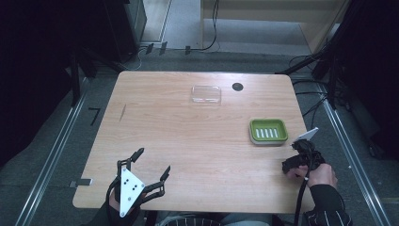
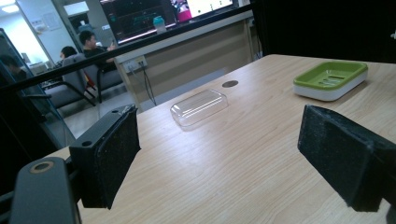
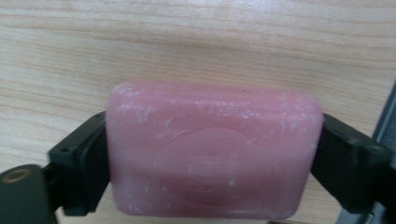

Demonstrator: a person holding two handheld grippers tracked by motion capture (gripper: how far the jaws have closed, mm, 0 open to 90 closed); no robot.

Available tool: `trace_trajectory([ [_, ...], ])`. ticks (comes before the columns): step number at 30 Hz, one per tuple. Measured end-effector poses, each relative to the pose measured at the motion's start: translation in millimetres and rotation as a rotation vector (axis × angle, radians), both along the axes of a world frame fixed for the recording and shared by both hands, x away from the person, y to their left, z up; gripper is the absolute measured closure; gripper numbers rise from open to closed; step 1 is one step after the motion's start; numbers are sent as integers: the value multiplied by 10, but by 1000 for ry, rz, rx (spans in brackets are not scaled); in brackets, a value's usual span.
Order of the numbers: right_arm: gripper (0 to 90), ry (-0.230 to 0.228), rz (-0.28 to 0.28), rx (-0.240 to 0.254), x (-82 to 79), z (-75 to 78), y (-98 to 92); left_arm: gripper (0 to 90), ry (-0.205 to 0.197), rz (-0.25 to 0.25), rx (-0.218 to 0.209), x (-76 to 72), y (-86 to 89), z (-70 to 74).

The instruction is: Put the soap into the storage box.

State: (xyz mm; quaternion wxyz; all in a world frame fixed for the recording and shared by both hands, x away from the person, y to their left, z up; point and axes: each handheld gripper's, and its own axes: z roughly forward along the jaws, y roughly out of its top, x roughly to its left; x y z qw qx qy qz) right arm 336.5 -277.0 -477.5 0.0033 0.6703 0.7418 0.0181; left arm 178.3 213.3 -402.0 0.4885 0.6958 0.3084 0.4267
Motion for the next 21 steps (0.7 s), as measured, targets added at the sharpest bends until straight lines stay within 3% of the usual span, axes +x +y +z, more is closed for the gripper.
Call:
trace_trajectory([
  [11, 134, 1, 1, 7, 0, 1, -11, 131, -1, 2, -1, 1, 2, 1],
  [21, 136, -8, 40, 12, 2, 40, -21, 131, 0, 3, -2, 0, 5, 2],
])
